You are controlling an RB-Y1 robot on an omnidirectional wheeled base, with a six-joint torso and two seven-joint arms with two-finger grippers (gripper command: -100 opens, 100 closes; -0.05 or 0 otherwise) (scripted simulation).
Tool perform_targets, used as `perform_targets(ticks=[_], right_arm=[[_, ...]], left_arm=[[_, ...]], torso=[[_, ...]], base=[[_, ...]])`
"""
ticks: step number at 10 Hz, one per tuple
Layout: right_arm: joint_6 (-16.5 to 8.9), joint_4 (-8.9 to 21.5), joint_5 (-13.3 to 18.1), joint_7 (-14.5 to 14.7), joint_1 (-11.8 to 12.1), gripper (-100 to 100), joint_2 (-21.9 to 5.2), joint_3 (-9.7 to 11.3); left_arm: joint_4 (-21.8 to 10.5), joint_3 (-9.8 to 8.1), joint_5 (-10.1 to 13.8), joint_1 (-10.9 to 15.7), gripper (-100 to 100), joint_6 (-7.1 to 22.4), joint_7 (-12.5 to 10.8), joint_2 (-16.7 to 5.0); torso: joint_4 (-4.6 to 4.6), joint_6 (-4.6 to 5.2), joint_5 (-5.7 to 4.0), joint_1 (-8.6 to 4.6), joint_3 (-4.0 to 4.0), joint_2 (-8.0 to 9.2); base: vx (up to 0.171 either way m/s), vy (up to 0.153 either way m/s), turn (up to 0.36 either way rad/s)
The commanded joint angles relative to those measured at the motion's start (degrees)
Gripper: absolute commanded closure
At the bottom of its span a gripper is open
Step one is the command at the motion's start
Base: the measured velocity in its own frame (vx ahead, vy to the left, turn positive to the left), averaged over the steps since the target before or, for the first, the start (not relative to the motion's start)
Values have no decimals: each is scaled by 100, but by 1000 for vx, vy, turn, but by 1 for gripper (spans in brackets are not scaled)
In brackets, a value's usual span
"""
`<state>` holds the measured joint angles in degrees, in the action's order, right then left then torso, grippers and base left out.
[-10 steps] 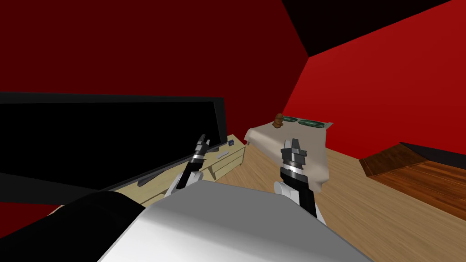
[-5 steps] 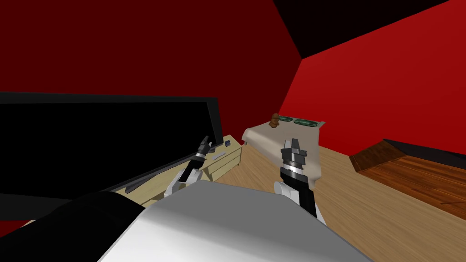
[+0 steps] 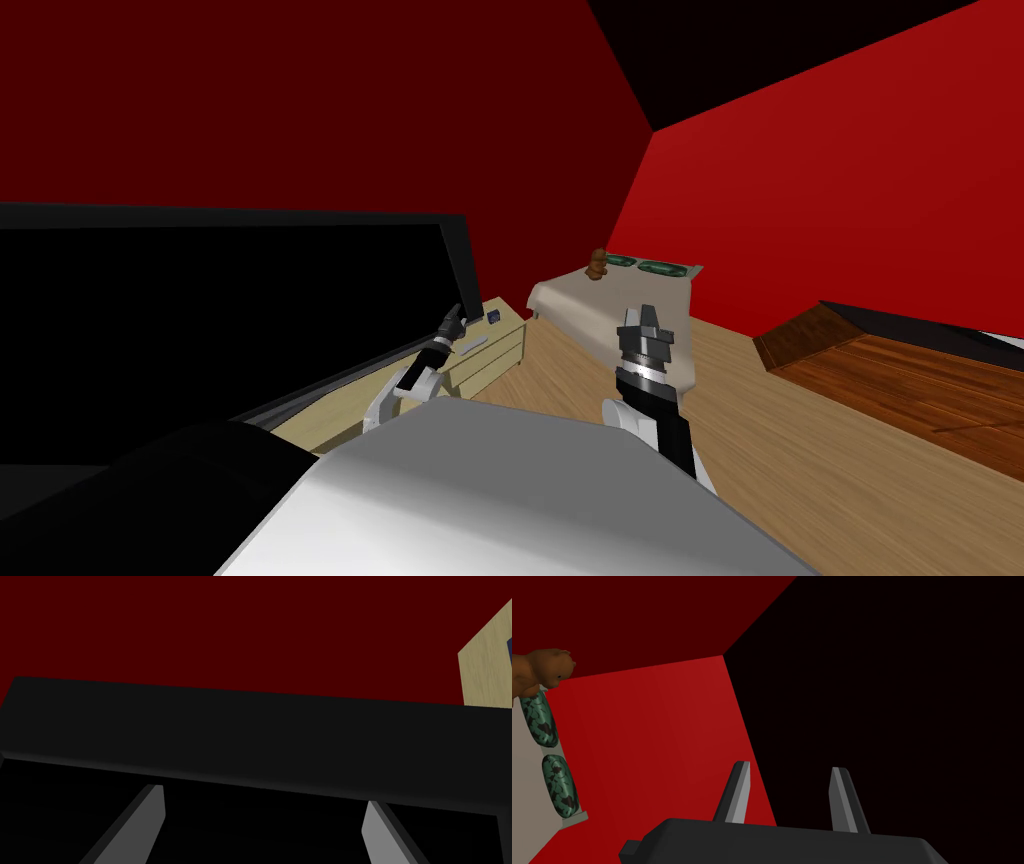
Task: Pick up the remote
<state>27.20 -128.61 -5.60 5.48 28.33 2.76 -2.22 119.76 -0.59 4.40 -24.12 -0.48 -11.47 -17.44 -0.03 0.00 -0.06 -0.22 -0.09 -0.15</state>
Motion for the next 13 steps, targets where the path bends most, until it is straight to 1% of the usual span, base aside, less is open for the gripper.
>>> perform_targets(ticks=[1, 2, 3, 4, 5, 6, 7, 8, 9, 10, 11, 12, 13], right_arm=[[0, 0, 0, 0, 0, 0, 0, 0], [0, 0, 0, 0, 0, 0, 0, 0], [0, 0, 0, 0, 0, 0, 0, 0], [0, 0, 0, 0, 0, 0, 0, 0], [0, 0, 0, 0, 0, 0, 0, 0], [0, 0, 0, 0, 0, 0, 0, 0], [0, 0, 0, 0, 0, 0, 0, 0], [0, 0, 0, 0, 0, 0, 0, 0], [0, 0, 0, 0, 0, 0, 0, 0], [0, 0, 0, 0, 0, 0, 0, 0], [0, 0, 0, 0, 0, 0, 0, 0], [0, 0, 0, 0, 0, 0, 0, -1], [0, 0, 0, 0, 0, 0, 0, 0]], left_arm=[[-52, 23, 10, 36, -100, 237, -31, -8], [-195, 14, 77, 129, -100, 423, -119, -99], [-195, 14, 77, 129, -100, 524, -119, -99], [-345, -2, 144, 225, -100, 715, -205, -184], [-345, -2, 144, 225, -100, 820, -205, -184], [-502, -25, 210, 324, -100, 1035, -289, -263], [-502, -25, 210, 324, -100, 1124, -289, -263], [-668, -55, 276, 426, -100, 1331, -371, -336], [-668, -55, 276, 426, -100, 1434, -371, -336], [-841, -93, 341, 529, -100, 1620, -450, -402], [-841, -93, 341, 529, -100, 1751, -450, -402], [-1023, -138, 405, 634, -100, 1916, -525, -460], [-1023, -138, 405, 634, -100, 2073, -525, -460]], torso=[[0, 0, 0, 0, 0, 0], [0, -1, 1, 3, 1, 2], [1, 0, 1, 0, 2, 4], [1, -1, 0, 2, 3, 6], [1, 0, 0, 0, 2, 4], [1, -1, 1, 3, 2, 4], [0, -1, 1, 3, -1, -2], [0, -1, 1, 5, 0, 1], [-1, 0, 0, 0, -2, -4], [-1, -2, 0, 4, 0, 1], [1, -1, 1, 5, 2, 4], [1, -2, 2, 10, 3, 5], [0, -1, 1, 5, 0, 1]], base=[[34, -48, -27], [30, -56, -60], [26, -52, -32], [31, -61, -57], [32, -49, -24], [53, -52, -47], [42, -43, -29], [56, -59, -49], [41, -47, -23], [30, -46, -43], [30, -32, -19], [45, -46, -44], [42, -41, -19]])
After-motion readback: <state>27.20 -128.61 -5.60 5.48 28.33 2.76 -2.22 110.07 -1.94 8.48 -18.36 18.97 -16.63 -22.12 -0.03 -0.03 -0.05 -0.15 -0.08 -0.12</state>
